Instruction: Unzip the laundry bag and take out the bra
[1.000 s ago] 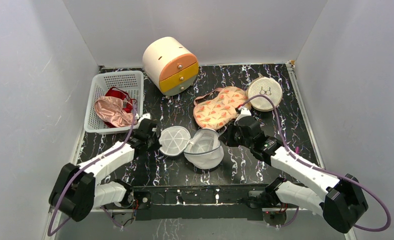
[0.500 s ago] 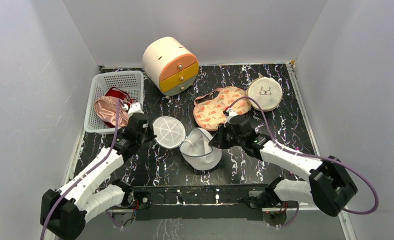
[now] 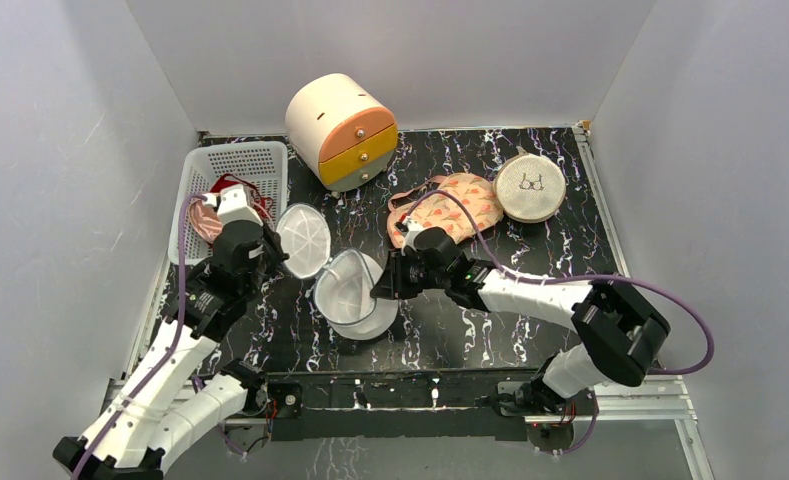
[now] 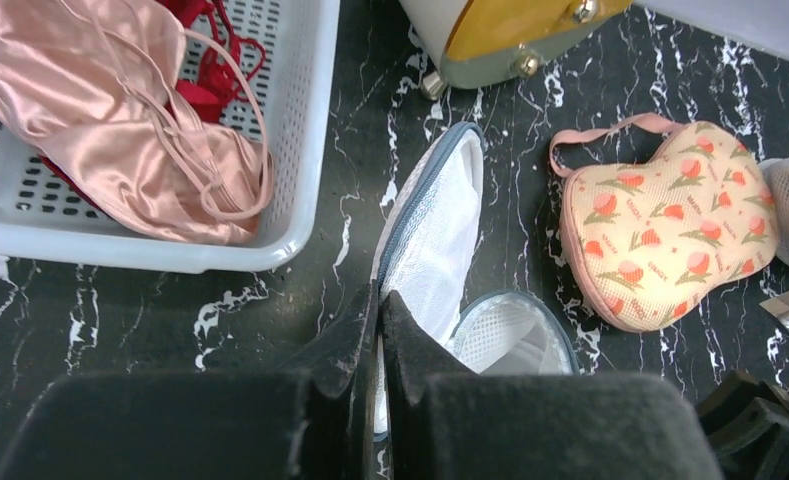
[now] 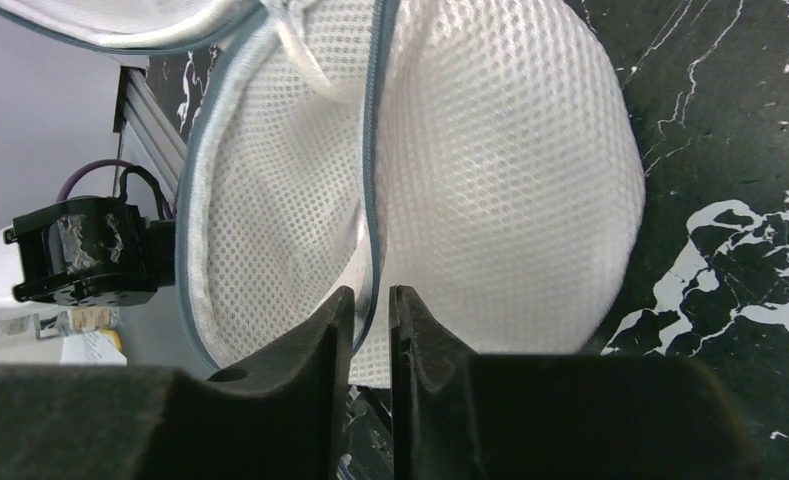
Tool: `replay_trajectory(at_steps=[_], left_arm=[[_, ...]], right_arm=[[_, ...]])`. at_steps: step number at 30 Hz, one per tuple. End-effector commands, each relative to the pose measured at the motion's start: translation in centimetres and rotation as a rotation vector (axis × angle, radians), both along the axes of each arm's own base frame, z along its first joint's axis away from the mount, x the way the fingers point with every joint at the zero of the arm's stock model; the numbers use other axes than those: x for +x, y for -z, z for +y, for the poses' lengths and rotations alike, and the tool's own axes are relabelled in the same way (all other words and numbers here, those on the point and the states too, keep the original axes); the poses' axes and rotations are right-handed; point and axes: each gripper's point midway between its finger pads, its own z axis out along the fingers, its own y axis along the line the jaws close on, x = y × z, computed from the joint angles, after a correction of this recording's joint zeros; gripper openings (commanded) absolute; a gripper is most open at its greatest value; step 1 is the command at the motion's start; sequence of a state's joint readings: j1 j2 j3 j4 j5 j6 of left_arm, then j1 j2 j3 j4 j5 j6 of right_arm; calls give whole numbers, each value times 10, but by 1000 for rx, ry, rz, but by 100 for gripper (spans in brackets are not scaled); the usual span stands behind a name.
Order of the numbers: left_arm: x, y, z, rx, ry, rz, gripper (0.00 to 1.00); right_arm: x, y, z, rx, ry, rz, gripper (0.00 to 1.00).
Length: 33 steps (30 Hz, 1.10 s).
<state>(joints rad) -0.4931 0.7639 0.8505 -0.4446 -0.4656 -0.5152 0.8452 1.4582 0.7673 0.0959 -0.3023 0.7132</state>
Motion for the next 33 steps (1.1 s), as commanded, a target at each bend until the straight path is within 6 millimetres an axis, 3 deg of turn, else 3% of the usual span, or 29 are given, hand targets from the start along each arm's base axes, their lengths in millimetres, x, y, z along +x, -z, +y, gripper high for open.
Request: replay_trajectory(at_steps=[1,7,11,16,21,28,33], left_arm=[[-5,-24,11,59,-1,-49,0],[-2,-31,-12,76,168,-98,0],[-1,-41,-30,85,293,-149,0],[-7,-43,-61,145,538,-205,0],[-21,-24,-81,210,745,-182,0],[-47,13,-98,247,991,-71,0],[-67,22,-114,195,1128,-76,0]], right_arm=[[12,-32,12,87,11,-67,23],[26,-42,-29,-48,144,-184,62],[32,-58,-60,-101,231,-266,80],[40,-74,-94,-138,345,-337,84],[43,-85,-115,-135,417,-372,84],[43,-80,-118,-146,414,-360,84],[45,-79,-115,-144,408,-350,84]])
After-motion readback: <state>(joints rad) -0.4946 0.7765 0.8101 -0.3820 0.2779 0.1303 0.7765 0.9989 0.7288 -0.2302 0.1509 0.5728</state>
